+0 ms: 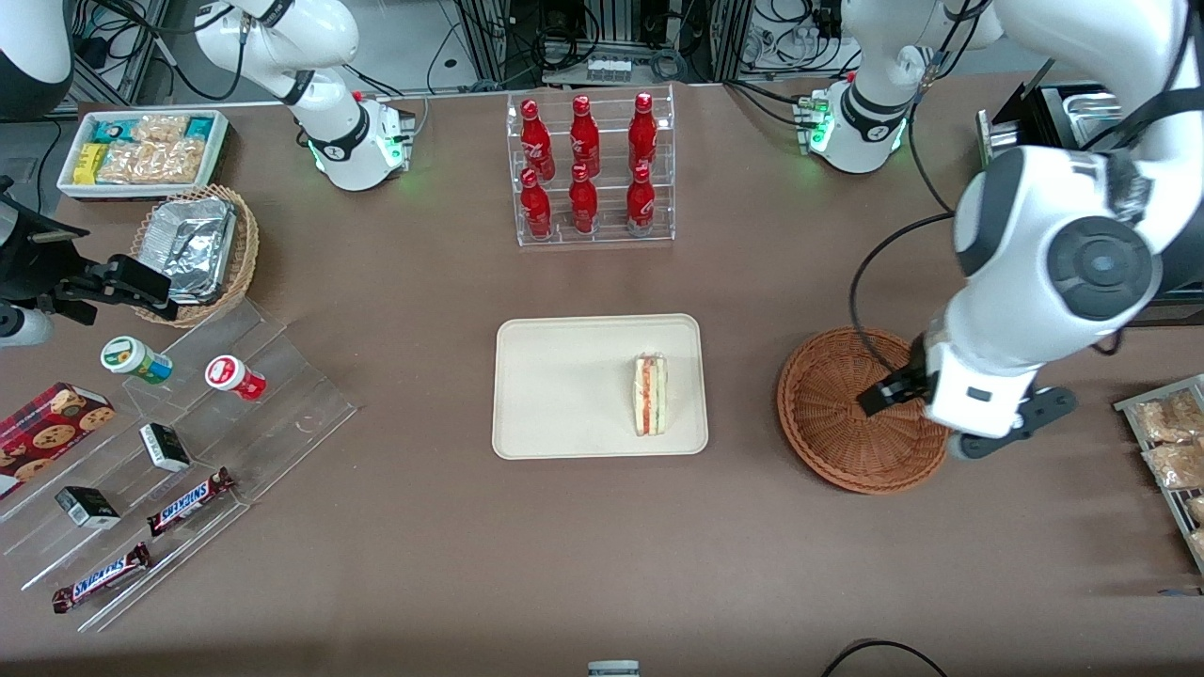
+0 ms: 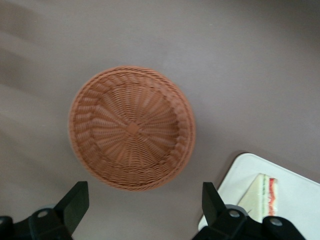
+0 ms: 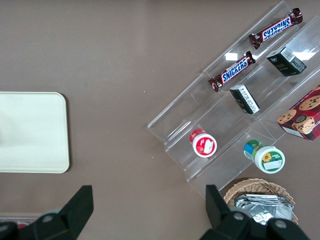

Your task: Place sandwich from basket to tray

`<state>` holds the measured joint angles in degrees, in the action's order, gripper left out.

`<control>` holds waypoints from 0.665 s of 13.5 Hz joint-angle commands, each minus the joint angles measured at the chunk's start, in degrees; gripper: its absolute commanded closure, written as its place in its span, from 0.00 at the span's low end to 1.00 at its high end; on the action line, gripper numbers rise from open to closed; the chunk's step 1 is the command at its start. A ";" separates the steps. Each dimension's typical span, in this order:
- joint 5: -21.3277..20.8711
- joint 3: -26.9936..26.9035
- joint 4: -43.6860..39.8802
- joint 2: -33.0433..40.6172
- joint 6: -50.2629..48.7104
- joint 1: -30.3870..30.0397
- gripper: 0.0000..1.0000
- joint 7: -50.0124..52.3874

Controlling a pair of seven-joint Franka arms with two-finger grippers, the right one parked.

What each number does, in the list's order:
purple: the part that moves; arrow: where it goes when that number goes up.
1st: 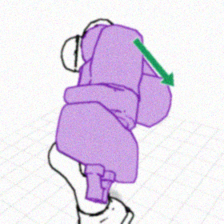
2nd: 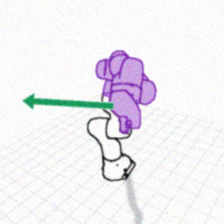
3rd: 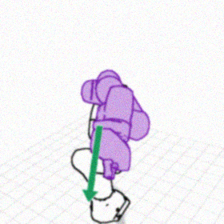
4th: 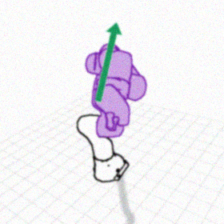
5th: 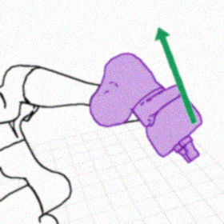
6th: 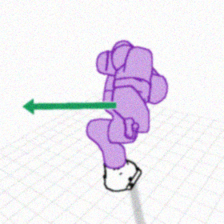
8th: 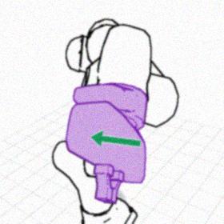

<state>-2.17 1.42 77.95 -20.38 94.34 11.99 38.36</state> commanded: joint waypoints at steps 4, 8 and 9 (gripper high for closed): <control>2.60 0.77 0.17 6.56 -7.41 -9.07 0.00 -12.06; 3.31 0.95 0.53 9.56 -12.42 -12.25 0.00 -23.99; 3.31 0.95 0.62 10.61 -13.47 -12.69 0.00 -27.42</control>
<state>0.41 1.46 77.52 -11.99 82.62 0.41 16.19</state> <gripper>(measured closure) 0.000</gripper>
